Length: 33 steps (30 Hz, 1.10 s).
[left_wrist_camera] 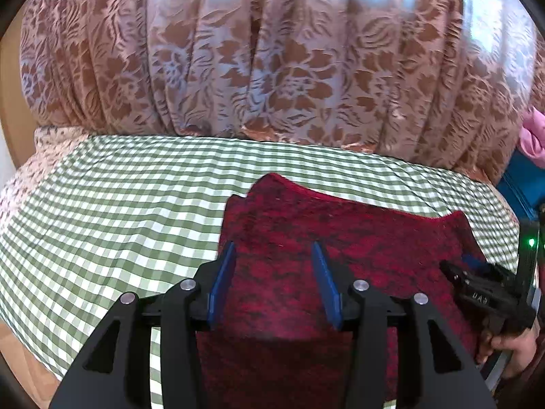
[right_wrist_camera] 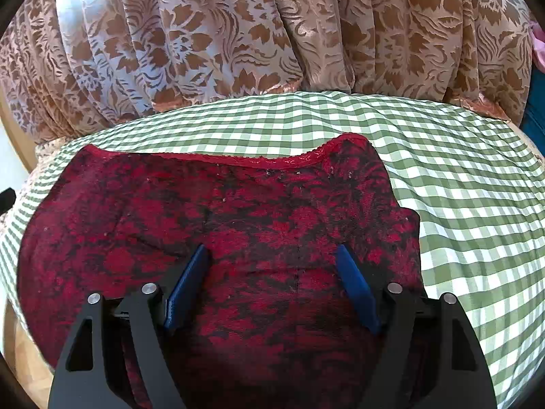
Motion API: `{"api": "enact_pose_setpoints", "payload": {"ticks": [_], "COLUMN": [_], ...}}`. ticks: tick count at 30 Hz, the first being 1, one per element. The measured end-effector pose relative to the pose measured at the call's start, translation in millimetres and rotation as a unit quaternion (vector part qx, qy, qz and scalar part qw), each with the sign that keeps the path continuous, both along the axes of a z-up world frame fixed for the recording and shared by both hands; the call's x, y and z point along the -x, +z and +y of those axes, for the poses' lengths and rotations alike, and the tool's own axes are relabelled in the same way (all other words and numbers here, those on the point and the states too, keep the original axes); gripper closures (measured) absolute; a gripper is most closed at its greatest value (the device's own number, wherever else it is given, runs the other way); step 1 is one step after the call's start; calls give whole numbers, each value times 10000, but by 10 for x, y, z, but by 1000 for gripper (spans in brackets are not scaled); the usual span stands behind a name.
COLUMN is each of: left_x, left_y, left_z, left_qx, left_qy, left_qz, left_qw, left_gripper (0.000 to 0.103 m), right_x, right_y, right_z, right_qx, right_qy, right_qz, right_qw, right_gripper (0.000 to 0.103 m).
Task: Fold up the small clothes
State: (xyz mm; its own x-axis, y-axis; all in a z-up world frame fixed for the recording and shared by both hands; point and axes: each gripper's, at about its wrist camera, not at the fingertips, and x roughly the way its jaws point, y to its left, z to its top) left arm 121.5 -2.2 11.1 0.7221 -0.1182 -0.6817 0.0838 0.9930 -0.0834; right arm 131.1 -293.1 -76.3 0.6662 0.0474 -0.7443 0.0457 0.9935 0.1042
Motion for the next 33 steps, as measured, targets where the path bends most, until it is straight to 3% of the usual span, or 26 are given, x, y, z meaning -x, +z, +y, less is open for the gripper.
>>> {"api": "enact_pose_setpoints", "payload": {"ticks": [4, 12, 17, 25, 33], "left_x": [73, 145, 165, 167, 109], "left_y": [37, 36, -9, -82, -235], "left_z": [-105, -272, -407, -626, -823], "left_qx": [64, 53, -6, -115, -313], "left_qy": [-180, -408, -559, -831, -1084], "left_qz": [8, 45, 114, 245, 453], "left_qw": [9998, 9991, 9984, 9962, 9926], "left_gripper": [54, 51, 51, 51, 51], "right_x": [121, 490, 691, 842, 901], "right_y": [161, 369, 181, -219, -307], "right_z": [-72, -565, -952, -1139, -1122], "right_qx": [-399, -1211, -1580, -2814, -2977], "right_qy": [86, -342, -788, -645, -349], "right_qz": [-63, -328, -145, 200, 354], "right_qw": [9991, 9915, 9842, 9572, 9534], "right_gripper": [13, 11, 11, 11, 9]}}
